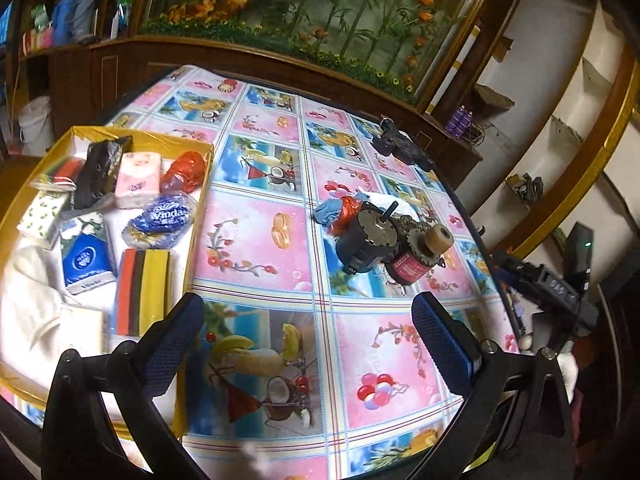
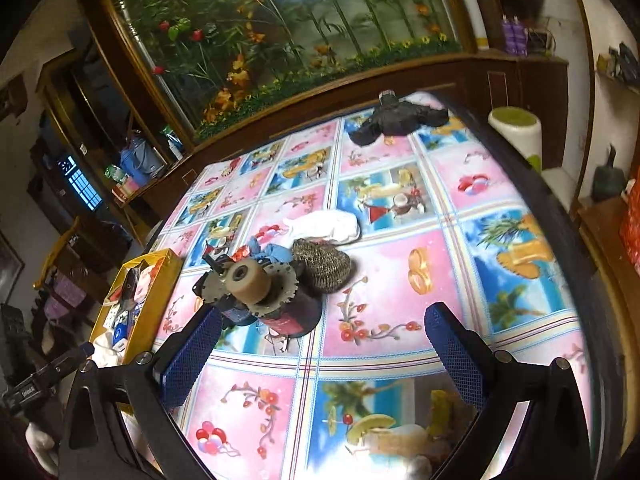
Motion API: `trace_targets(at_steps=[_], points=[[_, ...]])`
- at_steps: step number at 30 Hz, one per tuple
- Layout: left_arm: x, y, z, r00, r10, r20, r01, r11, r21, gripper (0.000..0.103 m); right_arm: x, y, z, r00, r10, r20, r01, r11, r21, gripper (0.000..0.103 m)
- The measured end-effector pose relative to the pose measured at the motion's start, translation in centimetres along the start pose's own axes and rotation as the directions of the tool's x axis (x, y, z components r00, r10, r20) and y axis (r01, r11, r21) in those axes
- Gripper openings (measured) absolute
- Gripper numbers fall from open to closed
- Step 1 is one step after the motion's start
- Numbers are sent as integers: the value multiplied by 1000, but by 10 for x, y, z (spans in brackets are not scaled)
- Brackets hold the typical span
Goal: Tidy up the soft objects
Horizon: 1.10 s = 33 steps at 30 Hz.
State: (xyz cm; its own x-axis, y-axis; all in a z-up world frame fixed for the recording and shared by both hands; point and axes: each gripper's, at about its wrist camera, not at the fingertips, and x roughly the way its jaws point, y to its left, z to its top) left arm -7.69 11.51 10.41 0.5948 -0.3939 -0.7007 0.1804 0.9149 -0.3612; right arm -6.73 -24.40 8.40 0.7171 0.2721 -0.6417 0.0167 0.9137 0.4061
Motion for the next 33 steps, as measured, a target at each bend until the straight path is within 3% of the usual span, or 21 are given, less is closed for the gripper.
trace_targets(at_steps=[5, 11, 17, 19, 21, 22, 24, 26, 33], points=[[18, 7, 12, 999, -17, -40, 15, 999, -42, 103, 64, -18, 25, 994, 44, -100, -34, 994, 100, 102], [47, 5, 38, 998, 9, -66, -11, 999, -33, 103, 121, -35, 69, 988, 61, -145, -33, 981, 192, 102], [85, 0, 60, 993, 11, -120, -13, 1000, -10, 103, 188, -16, 111, 951, -36, -306, 55, 997, 52, 102], [100, 2, 70, 990, 10, -139, -13, 1000, -15, 103, 203, -6, 114, 942, -62, -329, 70, 997, 13, 97], [120, 4, 79, 985, 8, -174, -13, 1000, -27, 103, 220, 7, 112, 929, -111, -353, 94, 993, -66, 74], [128, 5, 82, 982, 3, -187, -9, 999, -33, 103, 221, 12, 111, 933, -135, -334, 109, 990, -94, 69], [148, 7, 89, 974, -11, -227, 0, 999, -49, 103, 222, 17, 108, 941, -127, -314, 96, 989, -112, 45], [168, 5, 95, 965, -16, -263, 3, 999, -48, 103, 223, 14, 109, 951, -105, -291, 80, 992, -96, 42], [225, -26, 119, 941, -22, -337, 32, 999, 24, 103, 209, 2, 98, 956, -118, -269, 91, 990, -108, 42]])
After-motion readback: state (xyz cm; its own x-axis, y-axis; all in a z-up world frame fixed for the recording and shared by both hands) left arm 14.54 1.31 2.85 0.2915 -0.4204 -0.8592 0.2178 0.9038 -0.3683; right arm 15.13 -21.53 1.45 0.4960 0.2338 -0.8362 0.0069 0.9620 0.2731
